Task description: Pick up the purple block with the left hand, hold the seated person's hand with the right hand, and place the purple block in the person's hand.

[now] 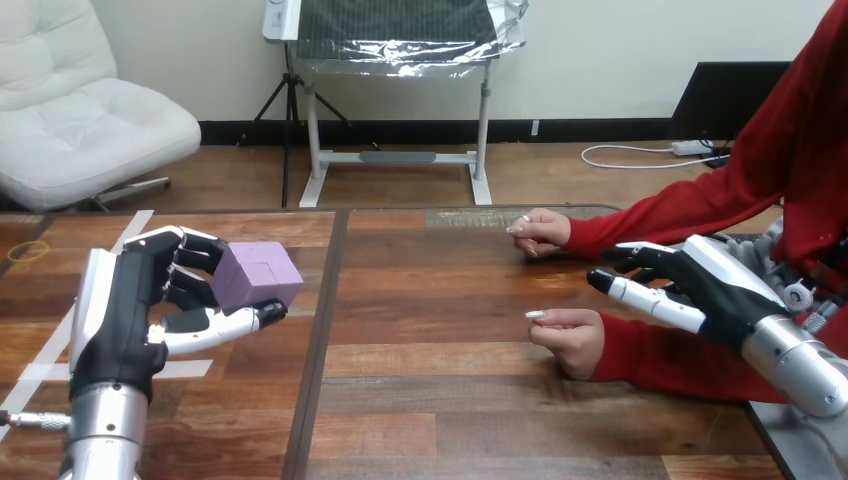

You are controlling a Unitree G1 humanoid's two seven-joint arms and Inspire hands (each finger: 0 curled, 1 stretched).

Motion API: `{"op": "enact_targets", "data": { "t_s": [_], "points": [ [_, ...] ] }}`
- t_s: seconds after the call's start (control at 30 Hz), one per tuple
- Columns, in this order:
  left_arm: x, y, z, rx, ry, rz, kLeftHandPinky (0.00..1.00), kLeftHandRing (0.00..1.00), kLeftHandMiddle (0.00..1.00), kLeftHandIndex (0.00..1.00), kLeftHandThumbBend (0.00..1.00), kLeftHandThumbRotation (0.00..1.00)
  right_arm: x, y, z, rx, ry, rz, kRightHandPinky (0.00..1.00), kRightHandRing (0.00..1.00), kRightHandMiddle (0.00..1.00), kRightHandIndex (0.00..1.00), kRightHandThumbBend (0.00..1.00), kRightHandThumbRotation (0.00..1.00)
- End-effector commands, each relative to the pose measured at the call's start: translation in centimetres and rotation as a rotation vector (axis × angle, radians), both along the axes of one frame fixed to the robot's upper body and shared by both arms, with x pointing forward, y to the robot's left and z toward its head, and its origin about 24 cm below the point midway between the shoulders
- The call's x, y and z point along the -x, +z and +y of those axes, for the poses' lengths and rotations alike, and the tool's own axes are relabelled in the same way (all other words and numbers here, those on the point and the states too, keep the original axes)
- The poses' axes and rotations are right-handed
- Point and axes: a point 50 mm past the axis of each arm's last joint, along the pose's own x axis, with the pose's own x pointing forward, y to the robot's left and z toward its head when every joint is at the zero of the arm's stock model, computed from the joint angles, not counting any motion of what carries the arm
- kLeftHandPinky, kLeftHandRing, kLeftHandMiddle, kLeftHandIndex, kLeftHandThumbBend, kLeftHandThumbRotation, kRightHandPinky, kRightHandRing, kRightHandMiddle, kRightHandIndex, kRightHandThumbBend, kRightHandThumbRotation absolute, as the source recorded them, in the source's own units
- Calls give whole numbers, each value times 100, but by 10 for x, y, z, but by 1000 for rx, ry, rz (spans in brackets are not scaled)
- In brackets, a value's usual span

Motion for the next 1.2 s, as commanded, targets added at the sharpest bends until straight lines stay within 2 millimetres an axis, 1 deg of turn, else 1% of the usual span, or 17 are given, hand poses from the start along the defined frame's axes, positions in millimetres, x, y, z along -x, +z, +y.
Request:
{"op": "enact_targets", "data": {
  "t_s": [0.0, 0.1, 0.13, 0.2, 0.3, 0.4, 0.43, 0.53, 0.7, 0.73, 0.8, 1.0, 1.03, 1.17],
  "points": [
    [-7, 25, -8, 8, -35, -122, 36, 39, 40, 41, 70, 0, -20, 34, -1, 27, 29, -83, 74, 85, 87, 88, 81, 100],
    [-7, 24, -8, 8, -32, -118, 36, 39, 40, 41, 70, 0, -19, 34, -3, 49, 37, -66, 74, 86, 88, 88, 84, 99],
    [-6, 24, -8, 8, -31, -118, 36, 39, 40, 41, 70, 0, -19, 34, -3, 59, 41, -62, 74, 86, 88, 88, 87, 98],
    [-6, 24, -7, 7, -30, -115, 36, 39, 40, 41, 70, 0, -19, 34, -5, 69, 47, -46, 74, 86, 88, 89, 89, 97],
    [-5, 23, -7, 5, -28, -114, 36, 39, 41, 41, 70, 0, -18, 34, -7, 69, 50, -24, 74, 86, 88, 89, 94, 92],
    [-4, 23, -7, 5, -28, -115, 36, 39, 41, 41, 70, 0, -17, 34, -9, 70, 56, -11, 73, 86, 89, 89, 97, 86],
    [-3, 23, -7, 6, -27, -114, 36, 39, 41, 41, 70, 0, -17, 34, -9, 73, 59, -9, 73, 86, 89, 89, 98, 82],
    [-3, 22, -6, 8, -27, -111, 36, 39, 41, 41, 70, 0, -17, 35, -11, 77, 63, 5, 73, 87, 89, 89, 99, 77],
    [-2, 22, -6, 6, -29, -110, 36, 39, 41, 41, 69, 0, -16, 35, -15, 74, 52, 30, 74, 88, 90, 90, 100, 66],
    [-2, 22, -6, 7, -29, -109, 36, 39, 41, 41, 69, 0, -16, 35, -15, 76, 51, 30, 74, 88, 90, 90, 100, 61],
    [-2, 21, -6, 12, -29, -107, 36, 39, 41, 41, 68, 0, -15, 35, -16, 82, 48, 30, 74, 88, 90, 90, 100, 58],
    [-2, 19, -6, 16, -33, -103, 36, 39, 41, 41, 67, 0, -14, 35, -19, 99, 45, 39, 74, 87, 89, 90, 100, 43],
    [-1, 19, -6, 13, -34, -103, 37, 39, 41, 41, 67, 0, -14, 35, -19, 103, 46, 40, 74, 87, 89, 90, 100, 37],
    [-1, 18, -7, 21, -41, -104, 37, 39, 41, 41, 66, 0, -14, 35, -20, 113, 49, 48, 75, 87, 89, 90, 100, 28]
  ]
}}
